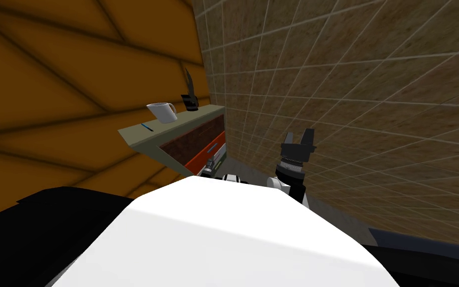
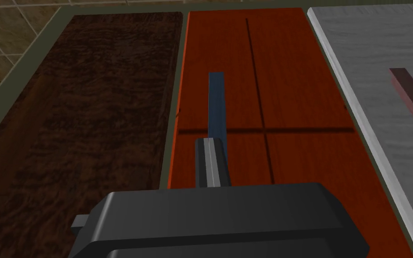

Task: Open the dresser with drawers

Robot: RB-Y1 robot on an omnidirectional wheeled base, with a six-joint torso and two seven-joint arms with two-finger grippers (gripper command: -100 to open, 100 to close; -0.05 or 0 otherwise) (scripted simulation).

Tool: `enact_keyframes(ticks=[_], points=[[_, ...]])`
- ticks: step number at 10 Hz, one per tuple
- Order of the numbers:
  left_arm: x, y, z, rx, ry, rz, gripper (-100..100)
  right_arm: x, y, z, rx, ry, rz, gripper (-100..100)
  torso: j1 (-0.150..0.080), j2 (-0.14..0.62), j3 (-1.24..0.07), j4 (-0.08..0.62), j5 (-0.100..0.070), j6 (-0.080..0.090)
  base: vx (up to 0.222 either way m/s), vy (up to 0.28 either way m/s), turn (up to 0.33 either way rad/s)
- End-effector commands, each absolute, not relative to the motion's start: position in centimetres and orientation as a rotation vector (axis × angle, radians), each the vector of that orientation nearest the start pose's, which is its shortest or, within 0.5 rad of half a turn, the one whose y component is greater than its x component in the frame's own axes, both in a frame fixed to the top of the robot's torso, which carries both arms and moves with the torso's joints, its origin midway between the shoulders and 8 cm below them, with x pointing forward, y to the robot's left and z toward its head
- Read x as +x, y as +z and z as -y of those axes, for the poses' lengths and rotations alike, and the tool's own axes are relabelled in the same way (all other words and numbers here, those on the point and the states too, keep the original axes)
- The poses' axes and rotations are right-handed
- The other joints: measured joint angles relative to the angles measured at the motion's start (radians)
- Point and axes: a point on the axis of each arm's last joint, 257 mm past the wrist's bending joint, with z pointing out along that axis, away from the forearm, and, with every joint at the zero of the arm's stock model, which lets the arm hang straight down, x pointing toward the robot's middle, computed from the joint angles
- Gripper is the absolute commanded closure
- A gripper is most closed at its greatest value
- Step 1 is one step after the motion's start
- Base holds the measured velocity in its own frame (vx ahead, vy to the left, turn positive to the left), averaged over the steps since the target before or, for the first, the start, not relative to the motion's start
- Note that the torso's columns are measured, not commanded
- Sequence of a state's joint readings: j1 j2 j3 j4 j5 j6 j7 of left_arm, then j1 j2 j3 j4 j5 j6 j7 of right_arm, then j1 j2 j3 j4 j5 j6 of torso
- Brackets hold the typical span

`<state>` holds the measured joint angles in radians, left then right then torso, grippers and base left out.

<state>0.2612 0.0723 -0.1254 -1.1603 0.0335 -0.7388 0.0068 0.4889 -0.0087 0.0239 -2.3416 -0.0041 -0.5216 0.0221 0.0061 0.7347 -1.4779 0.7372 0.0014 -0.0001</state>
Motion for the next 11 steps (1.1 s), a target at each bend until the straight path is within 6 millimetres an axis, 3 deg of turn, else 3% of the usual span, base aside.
enact_keyframes(ticks=[1, 7, 8, 11], points=[[39.7, -35.6, -24.0, -1.096, -1.243, -1.198, -100, 32.8, 5.9, 26.6, 0.574, 1.333, -0.556, 0, 0.003, -0.001, -0.001, 0.000, 0.001, 0.000, 0.055, 0.102, -0.010], [39.9, -35.8, -24.2, -1.109, -1.246, -1.190, -100, 32.8, 5.8, 26.6, 0.574, 1.333, -0.556, 0, -0.012, 0.004, 0.002, 0.001, -0.003, 0.000, 0.057, 0.096, -0.011], [39.9, -35.8, -24.3, -1.111, -1.246, -1.191, 100, 32.8, 5.9, 26.6, 0.574, 1.333, -0.556, 0, -0.010, 0.004, 0.002, 0.001, -0.003, 0.000, 0.005, 0.002, 0.001], [40.1, -35.5, -23.5, -1.111, -1.252, -1.191, 100, 32.8, 5.9, 26.6, 0.574, 1.334, -0.555, 0, -0.014, 0.007, 0.004, 0.002, -0.003, 0.002, -0.057, -0.157, 0.018]])
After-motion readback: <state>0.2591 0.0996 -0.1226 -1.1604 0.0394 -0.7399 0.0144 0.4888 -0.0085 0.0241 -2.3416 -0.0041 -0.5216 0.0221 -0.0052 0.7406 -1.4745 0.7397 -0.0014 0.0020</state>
